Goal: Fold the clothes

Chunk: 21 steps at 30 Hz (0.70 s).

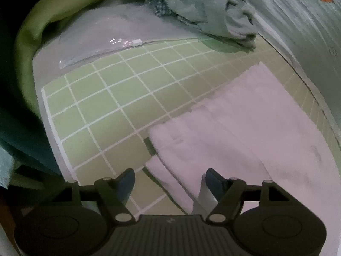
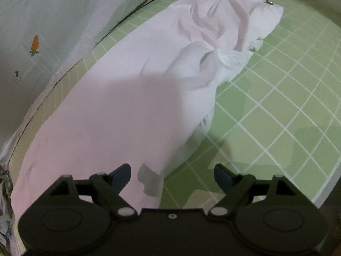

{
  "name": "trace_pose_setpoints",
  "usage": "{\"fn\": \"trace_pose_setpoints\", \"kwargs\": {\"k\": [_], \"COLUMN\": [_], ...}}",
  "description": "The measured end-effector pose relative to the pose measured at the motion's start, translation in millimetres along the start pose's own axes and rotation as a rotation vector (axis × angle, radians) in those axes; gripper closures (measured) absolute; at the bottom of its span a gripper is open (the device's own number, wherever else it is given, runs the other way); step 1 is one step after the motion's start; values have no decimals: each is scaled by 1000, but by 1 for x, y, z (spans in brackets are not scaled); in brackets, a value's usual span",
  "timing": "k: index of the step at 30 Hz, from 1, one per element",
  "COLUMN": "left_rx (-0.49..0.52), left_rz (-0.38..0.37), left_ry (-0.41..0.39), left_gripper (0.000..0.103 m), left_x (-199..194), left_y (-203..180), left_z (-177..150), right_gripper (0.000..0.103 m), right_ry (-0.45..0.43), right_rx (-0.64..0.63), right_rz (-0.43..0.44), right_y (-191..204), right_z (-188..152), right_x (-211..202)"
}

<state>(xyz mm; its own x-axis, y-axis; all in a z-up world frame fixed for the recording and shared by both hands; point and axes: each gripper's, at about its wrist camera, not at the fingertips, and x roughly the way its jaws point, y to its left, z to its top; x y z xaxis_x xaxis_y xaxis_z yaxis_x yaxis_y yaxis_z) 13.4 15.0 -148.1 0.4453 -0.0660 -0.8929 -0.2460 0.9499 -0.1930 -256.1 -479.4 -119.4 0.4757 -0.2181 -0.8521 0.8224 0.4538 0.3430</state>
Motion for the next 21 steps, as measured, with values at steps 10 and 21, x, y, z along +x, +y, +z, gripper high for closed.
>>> {"fn": "trace_pose_setpoints", "kwargs": {"k": [10, 21], "left_rx": [59, 228], "left_rz": [40, -79], "left_ry": [-70, -240], "left_gripper": [74, 97], "left_x": [0, -40], "left_y": [-16, -68], "left_z": [-6, 3], "right_gripper": [16, 15], "right_ry": [14, -5], "right_rx": [-5, 10], "right_rz": [-12, 11], "right_y": [-4, -24], "right_z": [-6, -2], "right_x": [3, -5]}}
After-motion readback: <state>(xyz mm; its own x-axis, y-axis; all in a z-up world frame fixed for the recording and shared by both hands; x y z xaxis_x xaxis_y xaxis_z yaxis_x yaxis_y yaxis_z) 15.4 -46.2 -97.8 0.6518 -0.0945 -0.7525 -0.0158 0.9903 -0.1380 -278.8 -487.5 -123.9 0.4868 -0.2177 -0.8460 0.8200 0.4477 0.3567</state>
